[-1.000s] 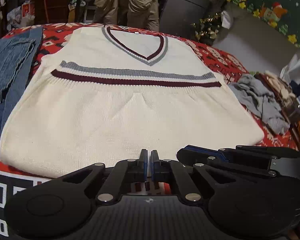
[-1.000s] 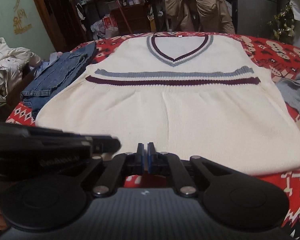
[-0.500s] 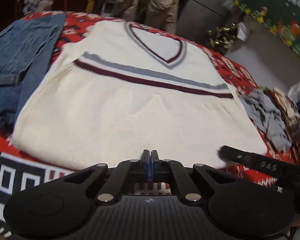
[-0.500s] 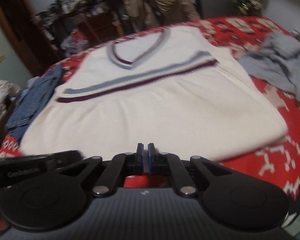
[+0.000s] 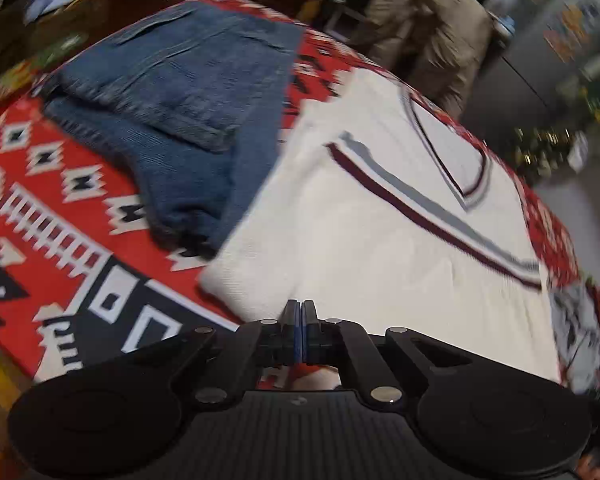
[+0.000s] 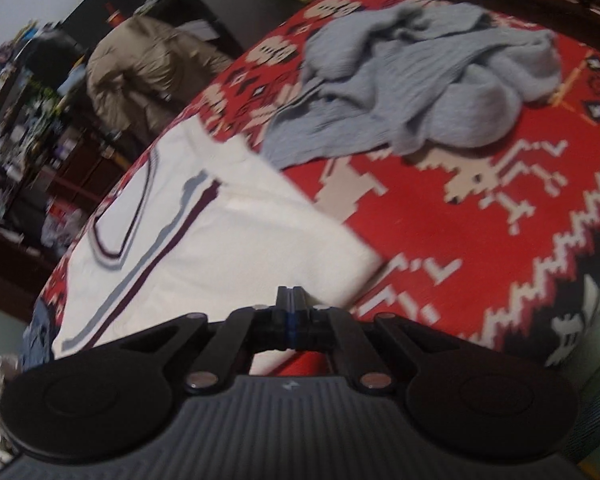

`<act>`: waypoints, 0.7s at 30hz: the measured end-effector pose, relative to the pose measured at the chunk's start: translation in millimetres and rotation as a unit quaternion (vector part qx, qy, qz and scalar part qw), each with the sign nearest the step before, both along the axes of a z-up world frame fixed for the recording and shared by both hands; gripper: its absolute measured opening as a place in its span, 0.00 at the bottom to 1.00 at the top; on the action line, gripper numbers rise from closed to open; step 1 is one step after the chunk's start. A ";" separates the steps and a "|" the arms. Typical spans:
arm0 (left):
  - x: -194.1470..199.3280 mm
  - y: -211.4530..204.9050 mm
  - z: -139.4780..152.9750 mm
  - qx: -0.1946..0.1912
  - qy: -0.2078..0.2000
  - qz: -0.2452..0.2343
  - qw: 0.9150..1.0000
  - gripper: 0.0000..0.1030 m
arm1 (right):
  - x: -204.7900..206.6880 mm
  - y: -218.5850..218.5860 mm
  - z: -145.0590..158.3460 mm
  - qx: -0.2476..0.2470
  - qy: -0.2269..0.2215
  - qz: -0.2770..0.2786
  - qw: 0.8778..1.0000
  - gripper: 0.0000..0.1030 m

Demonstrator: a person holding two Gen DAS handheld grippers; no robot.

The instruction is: Fold clothes

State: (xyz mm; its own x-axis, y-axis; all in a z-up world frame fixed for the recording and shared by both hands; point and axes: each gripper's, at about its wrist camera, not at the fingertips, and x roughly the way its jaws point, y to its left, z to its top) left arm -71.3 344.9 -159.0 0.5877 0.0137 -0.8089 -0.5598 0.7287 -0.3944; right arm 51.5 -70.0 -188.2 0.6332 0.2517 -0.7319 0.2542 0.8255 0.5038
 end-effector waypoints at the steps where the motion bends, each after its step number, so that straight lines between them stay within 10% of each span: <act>1: -2.7 6.1 -0.5 -0.011 0.000 0.013 1.000 0.03 | 0.0 -4.6 -0.6 0.001 0.000 -0.015 1.000 0.00; 8: -18.9 16.3 7.4 -0.050 -0.020 0.056 0.997 0.03 | -5.6 -31.3 9.8 -0.003 -0.019 -0.080 0.997 0.02; 14: -24.5 -2.7 8.6 -0.178 -0.099 0.056 0.977 0.03 | -17.3 -0.6 12.7 0.142 -0.042 0.002 0.989 0.03; 18: -13.2 -26.4 -11.7 -0.264 -0.123 0.035 0.956 0.03 | -27.1 37.4 -24.6 0.282 0.018 0.018 0.959 0.03; 21: -2.9 -41.5 -23.6 -0.271 -0.108 0.009 0.956 0.03 | -26.7 64.7 -50.9 0.320 0.061 0.039 0.945 0.03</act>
State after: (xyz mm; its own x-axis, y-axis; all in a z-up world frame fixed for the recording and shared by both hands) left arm -74.2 303.4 -182.6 0.7459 -0.3621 -0.5590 -0.4321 0.3757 -0.8199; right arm 24.9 -5.3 -239.1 0.5150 0.7092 -0.4814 0.2948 0.3808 0.8764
